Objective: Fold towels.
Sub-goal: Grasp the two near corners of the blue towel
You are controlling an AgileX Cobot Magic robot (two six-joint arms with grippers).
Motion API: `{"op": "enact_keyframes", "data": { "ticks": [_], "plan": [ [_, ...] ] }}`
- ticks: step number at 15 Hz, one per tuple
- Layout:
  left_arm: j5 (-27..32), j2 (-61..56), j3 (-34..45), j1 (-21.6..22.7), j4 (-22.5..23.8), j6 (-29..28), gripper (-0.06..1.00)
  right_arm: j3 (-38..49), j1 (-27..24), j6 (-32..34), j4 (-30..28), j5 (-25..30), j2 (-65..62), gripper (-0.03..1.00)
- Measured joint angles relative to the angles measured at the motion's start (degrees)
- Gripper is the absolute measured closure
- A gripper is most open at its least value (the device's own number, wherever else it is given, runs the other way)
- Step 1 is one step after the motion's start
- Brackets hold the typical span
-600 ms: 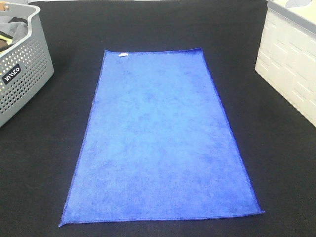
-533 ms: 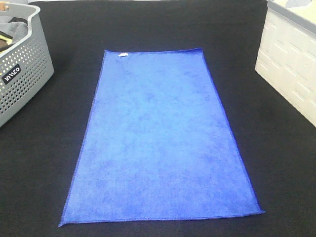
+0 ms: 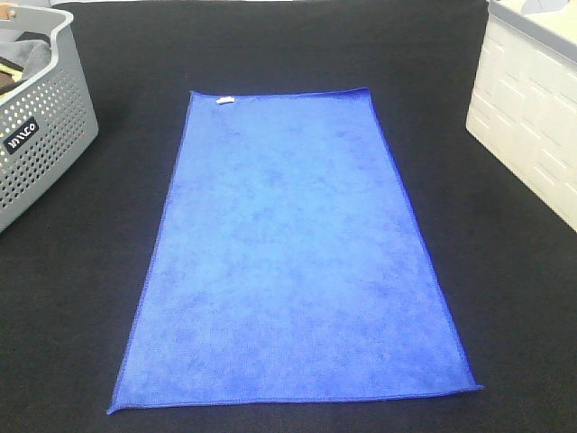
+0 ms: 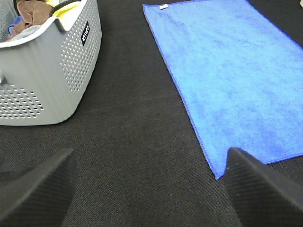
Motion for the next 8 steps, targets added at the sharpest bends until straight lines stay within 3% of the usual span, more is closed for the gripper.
{"op": "enact_keyframes", "data": {
  "ticks": [8],
  "plan": [
    [0.00,0.00,0.00,0.00,0.00,0.00,0.14,0.00,0.00,0.00,0.00,0.00,0.00,0.06]
  ]
}}
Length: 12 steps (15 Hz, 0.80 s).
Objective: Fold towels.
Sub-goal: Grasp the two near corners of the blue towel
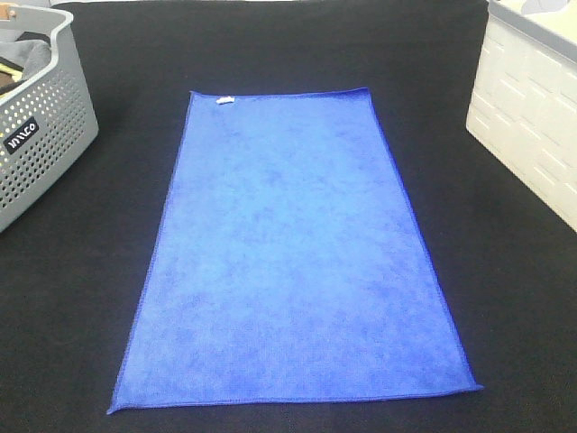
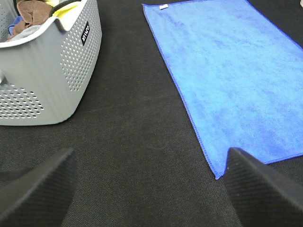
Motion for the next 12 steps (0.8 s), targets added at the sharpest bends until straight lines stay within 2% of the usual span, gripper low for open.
{"op": "enact_keyframes", "data": {
  "ticks": [12],
  "plan": [
    [0.00,0.00,0.00,0.00,0.00,0.00,0.14,0.00,0.00,0.00,0.00,0.00,0.00,0.06]
  ]
}}
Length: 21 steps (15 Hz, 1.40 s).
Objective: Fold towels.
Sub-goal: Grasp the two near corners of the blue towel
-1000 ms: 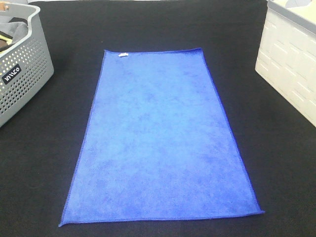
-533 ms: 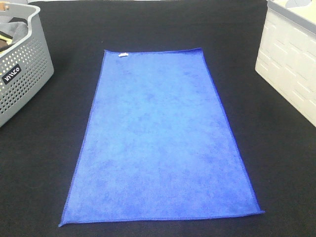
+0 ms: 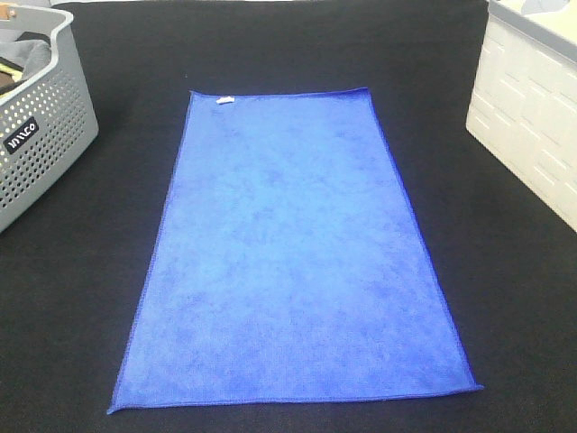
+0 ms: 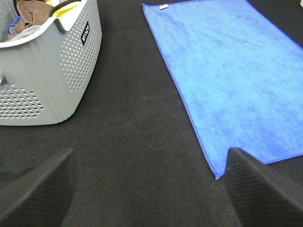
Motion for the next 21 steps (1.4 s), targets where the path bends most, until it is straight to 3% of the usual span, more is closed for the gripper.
{"op": "enact_keyframes", "data": {
  "ticks": [21],
  "plan": [
    [-0.06,0.00,0.00,0.00,0.52,-0.63,0.14,0.00,0.00,0.00,0.00,0.00,0.00,0.06]
  ]
}}
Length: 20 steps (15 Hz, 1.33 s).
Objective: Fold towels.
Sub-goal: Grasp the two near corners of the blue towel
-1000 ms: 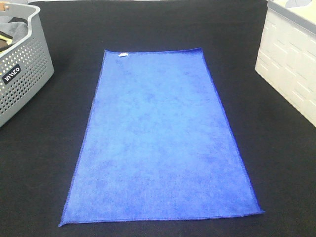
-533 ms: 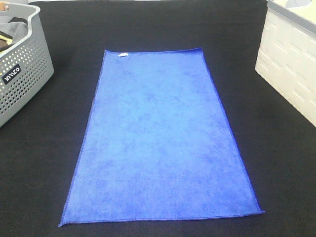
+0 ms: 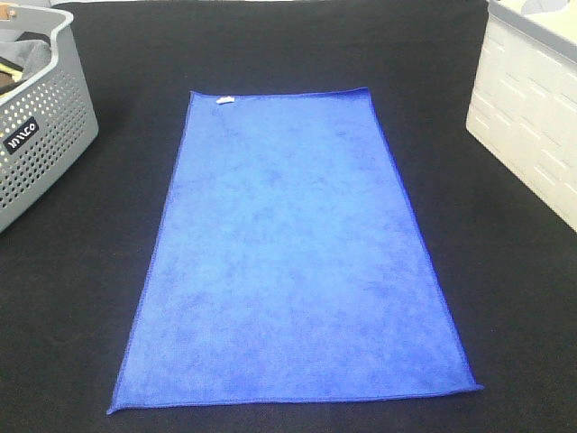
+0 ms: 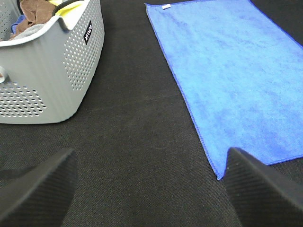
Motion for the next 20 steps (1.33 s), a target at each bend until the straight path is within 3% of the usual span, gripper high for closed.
{"op": "enact_keyframes", "data": {
  "ticks": [6,9,10,15,20],
  "plan": [
    [-0.97,0.00,-0.11,0.00,-0.11,-1.60,0.14,0.00,0.00,0.11,0.00,0.00,0.00,0.06],
    [-12.95,2.23,-0.46,0.00,-5.27,-6.36,0.14,-0.06,0.00,3.72,-0.40,-1.03,0.97,0.06],
    [-12.95,2.23,-0.46,0.00,-5.27,-6.36,0.14,-0.06,0.00,3.72,-0.40,-1.03,0.97,0.06],
    [-17.65,16.90,0.46,0.00,-16.39,-6.93,0.14,-0.23,0.00,10.83,1.26,-9.63,17.07,0.06],
    [-17.76,38.39,0.69,0.00,-20.17,-5.73,0.14,-0.23,0.00,10.37,11.40,-13.06,38.16,0.10]
  ]
}}
